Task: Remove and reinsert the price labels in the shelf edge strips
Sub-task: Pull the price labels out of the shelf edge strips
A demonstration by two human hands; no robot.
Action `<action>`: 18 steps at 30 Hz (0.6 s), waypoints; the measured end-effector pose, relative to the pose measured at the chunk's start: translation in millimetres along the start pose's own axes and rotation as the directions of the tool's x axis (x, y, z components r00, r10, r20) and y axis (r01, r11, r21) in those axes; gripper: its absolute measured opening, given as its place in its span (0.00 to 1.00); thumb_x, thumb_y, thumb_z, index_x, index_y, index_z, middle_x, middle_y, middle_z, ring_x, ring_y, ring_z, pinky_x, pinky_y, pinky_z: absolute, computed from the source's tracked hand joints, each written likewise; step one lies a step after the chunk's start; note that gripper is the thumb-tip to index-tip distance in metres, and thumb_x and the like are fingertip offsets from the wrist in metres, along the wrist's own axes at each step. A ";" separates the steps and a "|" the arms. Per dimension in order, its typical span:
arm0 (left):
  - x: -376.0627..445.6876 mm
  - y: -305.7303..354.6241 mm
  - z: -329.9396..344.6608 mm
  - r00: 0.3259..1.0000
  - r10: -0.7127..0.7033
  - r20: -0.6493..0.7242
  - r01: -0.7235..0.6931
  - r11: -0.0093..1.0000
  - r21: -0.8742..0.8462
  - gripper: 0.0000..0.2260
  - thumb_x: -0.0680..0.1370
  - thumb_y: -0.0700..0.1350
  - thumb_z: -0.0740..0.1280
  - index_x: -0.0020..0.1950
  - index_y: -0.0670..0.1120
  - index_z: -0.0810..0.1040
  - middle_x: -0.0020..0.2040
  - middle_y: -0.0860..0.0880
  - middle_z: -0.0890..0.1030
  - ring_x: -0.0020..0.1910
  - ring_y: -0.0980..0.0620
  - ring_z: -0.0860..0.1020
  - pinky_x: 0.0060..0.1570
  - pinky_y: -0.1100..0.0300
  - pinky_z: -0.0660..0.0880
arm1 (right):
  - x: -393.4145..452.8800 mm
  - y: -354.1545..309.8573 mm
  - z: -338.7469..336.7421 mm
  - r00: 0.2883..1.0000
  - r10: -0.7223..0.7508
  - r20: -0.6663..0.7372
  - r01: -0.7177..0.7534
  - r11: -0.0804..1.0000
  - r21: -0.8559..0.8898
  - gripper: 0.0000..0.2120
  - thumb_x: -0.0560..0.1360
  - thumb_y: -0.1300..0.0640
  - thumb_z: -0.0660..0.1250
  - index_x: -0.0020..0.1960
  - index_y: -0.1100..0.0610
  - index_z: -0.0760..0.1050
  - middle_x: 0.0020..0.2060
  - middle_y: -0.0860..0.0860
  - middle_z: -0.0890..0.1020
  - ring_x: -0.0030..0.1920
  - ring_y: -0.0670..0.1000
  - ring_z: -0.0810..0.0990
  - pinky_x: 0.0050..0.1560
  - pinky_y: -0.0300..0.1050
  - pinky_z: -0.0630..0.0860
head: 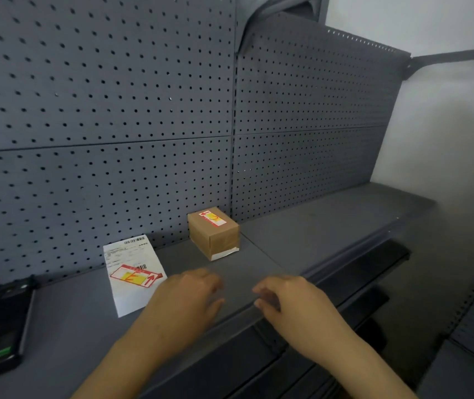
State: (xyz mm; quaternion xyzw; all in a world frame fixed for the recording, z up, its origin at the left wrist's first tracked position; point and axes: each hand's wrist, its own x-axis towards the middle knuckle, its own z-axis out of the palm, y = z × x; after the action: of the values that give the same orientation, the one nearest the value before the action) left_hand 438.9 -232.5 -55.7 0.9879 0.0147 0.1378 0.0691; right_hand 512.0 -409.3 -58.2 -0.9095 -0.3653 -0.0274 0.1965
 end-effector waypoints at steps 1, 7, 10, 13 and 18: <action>-0.3 -1.7 0.1 1.000 -0.002 0.000 0.002 1.000 -0.004 0.13 0.79 0.54 0.59 0.63 0.54 0.72 0.61 0.55 0.75 0.57 0.55 0.75 0.54 0.62 0.71 | 0.7 -1.1 0.3 1.000 -0.002 0.004 0.002 1.000 0.000 0.12 0.78 0.48 0.61 0.60 0.46 0.74 0.55 0.44 0.80 0.53 0.46 0.78 0.54 0.46 0.76; 4.7 -9.4 -0.9 1.000 0.004 0.004 -0.004 1.000 -0.011 0.13 0.79 0.54 0.60 0.62 0.55 0.73 0.60 0.55 0.76 0.56 0.56 0.75 0.54 0.63 0.72 | 6.5 -4.4 0.9 1.000 0.004 -0.004 -0.004 1.000 0.015 0.12 0.78 0.48 0.61 0.60 0.47 0.74 0.55 0.45 0.80 0.53 0.46 0.78 0.54 0.46 0.77; 7.9 -11.4 -0.4 1.000 0.016 0.009 -0.016 1.000 -0.005 0.12 0.79 0.55 0.60 0.61 0.55 0.72 0.59 0.56 0.75 0.55 0.57 0.75 0.51 0.64 0.70 | 9.8 -4.0 3.4 1.000 0.010 -0.013 -0.010 1.000 0.019 0.12 0.78 0.48 0.61 0.60 0.47 0.74 0.54 0.45 0.80 0.53 0.46 0.78 0.53 0.44 0.76; 11.9 -16.0 -2.1 1.000 0.022 0.008 -0.022 1.000 0.018 0.11 0.79 0.55 0.59 0.60 0.55 0.72 0.58 0.56 0.75 0.54 0.56 0.75 0.48 0.65 0.68 | 15.3 -5.2 6.7 1.000 0.009 -0.019 -0.008 1.000 0.025 0.12 0.78 0.49 0.61 0.59 0.48 0.75 0.54 0.46 0.81 0.52 0.47 0.78 0.53 0.45 0.76; 23.0 -28.5 -4.5 0.999 0.031 0.014 -0.031 0.999 0.025 0.13 0.79 0.55 0.59 0.62 0.55 0.72 0.60 0.56 0.75 0.57 0.56 0.75 0.52 0.62 0.71 | 28.7 -6.0 10.7 0.999 0.019 -0.037 -0.018 1.000 0.020 0.12 0.78 0.48 0.61 0.60 0.47 0.75 0.55 0.46 0.80 0.53 0.47 0.78 0.52 0.44 0.76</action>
State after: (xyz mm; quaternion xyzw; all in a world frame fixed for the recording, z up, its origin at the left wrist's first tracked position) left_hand 459.5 -202.6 -49.2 0.9898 0.0007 0.1319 0.0547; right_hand 527.9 -382.5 -60.5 -0.9102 -0.3535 -0.0388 0.2124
